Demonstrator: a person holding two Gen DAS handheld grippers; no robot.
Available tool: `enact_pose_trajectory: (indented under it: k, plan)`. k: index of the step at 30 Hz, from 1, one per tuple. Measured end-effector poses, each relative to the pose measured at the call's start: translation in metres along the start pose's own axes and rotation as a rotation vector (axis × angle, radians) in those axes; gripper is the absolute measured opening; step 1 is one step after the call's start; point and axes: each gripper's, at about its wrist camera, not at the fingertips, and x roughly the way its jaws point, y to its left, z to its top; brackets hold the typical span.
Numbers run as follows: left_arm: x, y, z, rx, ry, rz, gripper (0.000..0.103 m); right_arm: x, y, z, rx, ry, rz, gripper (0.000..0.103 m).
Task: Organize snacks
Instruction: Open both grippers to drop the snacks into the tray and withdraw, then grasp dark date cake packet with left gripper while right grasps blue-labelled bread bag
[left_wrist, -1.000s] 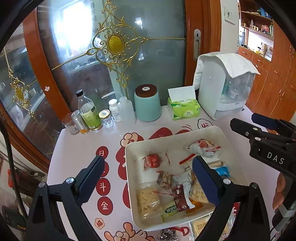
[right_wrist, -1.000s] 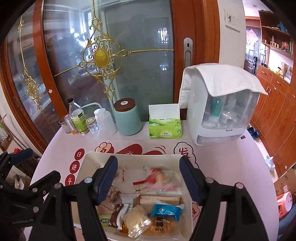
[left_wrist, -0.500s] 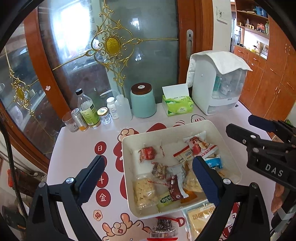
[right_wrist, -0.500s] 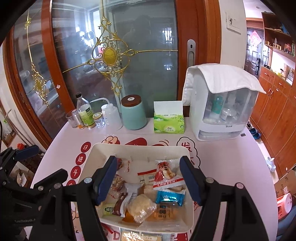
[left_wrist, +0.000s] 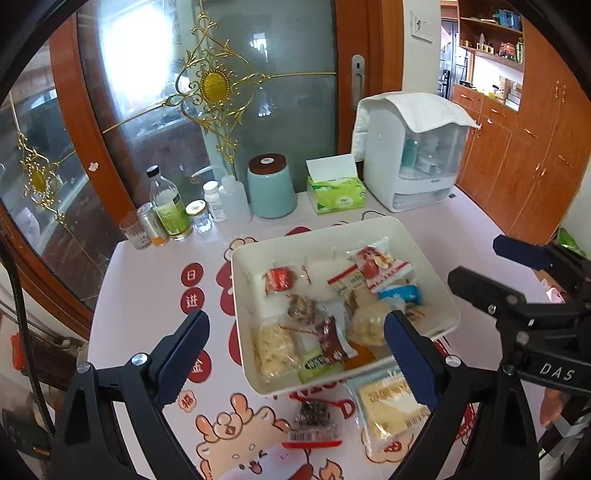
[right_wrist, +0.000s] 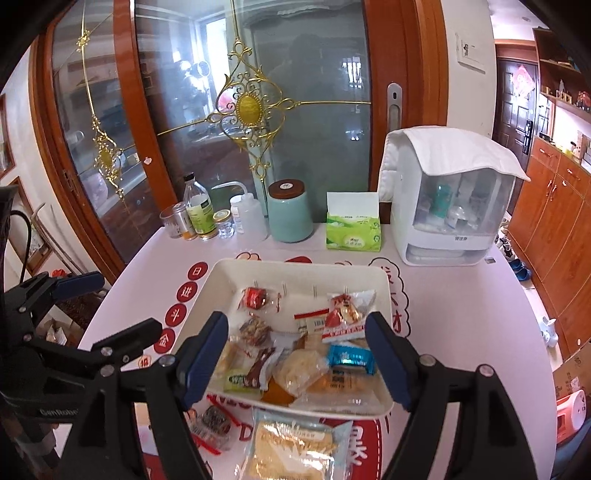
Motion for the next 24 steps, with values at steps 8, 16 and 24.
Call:
enact_pose_trajectory:
  k: [8,16,24]
  plan:
    - [-0.005,-0.004,-0.042,0.025,0.029,-0.041,0.098,-0.006,-0.004,-0.042,-0.008,0.052,-0.012,0.089]
    - [0.036,0.005,-0.1,-0.04,0.166,-0.062,0.098,0.027,-0.011,-0.109,0.037,0.172,-0.026,0.096]
    - [0.099,0.014,-0.147,-0.078,0.262,-0.023,0.097,0.087,-0.008,-0.17,0.124,0.304,-0.044,0.1]
